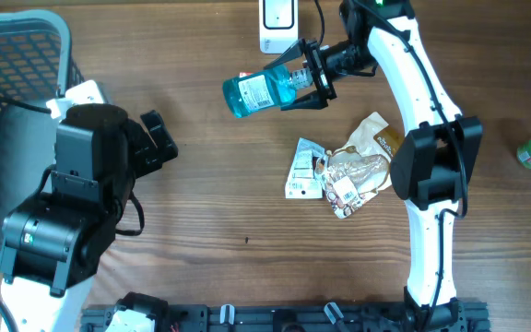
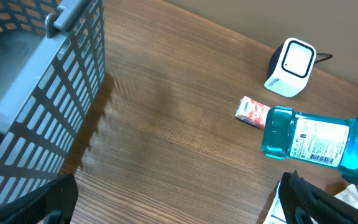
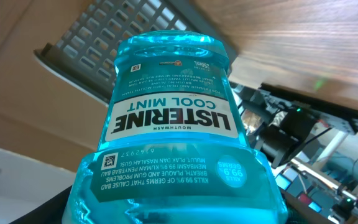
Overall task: Scan the item barcode
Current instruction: 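Raise the teal bottle with the right gripper up toward the scanner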
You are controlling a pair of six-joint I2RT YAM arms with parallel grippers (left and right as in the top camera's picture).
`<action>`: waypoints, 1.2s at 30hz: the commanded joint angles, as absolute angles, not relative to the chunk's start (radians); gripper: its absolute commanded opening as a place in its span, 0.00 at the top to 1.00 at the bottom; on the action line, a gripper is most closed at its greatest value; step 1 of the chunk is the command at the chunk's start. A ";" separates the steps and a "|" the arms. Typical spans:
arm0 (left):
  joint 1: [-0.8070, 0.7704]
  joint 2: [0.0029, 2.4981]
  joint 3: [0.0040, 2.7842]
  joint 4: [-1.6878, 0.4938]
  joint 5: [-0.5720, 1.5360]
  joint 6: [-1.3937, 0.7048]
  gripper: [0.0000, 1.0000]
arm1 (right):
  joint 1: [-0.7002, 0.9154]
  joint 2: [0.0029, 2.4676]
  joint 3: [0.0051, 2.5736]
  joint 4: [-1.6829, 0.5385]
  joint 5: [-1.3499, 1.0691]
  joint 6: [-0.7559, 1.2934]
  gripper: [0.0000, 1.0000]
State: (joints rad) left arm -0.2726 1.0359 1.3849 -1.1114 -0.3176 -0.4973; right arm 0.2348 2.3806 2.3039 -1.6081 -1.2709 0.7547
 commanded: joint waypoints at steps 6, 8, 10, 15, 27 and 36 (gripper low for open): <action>-0.266 1.037 1.393 -1.113 -0.334 -0.478 0.00 | 0.236 2.308 2.305 -1.608 -1.423 0.743 0.32; -0.266 1.037 1.393 -1.113 -0.334 -0.478 0.00 | 0.236 2.300 2.305 -1.608 -1.423 0.741 0.32; -0.266 1.037 1.393 -1.113 -0.334 -0.478 0.00 | 0.236 2.296 2.305 -1.608 -1.423 0.741 0.32; -0.266 1.037 1.393 -1.113 -0.334 -0.478 0.00 | 0.236 2.279 2.305 -1.608 -1.423 0.744 0.32; -0.266 1.037 1.393 -1.113 -0.334 -0.478 0.00 | 0.237 2.253 2.305 -1.395 -1.293 0.763 0.36; -0.266 1.037 1.393 -1.113 -0.334 -0.478 0.00 | 0.237 2.253 2.305 -1.065 -1.099 0.762 0.35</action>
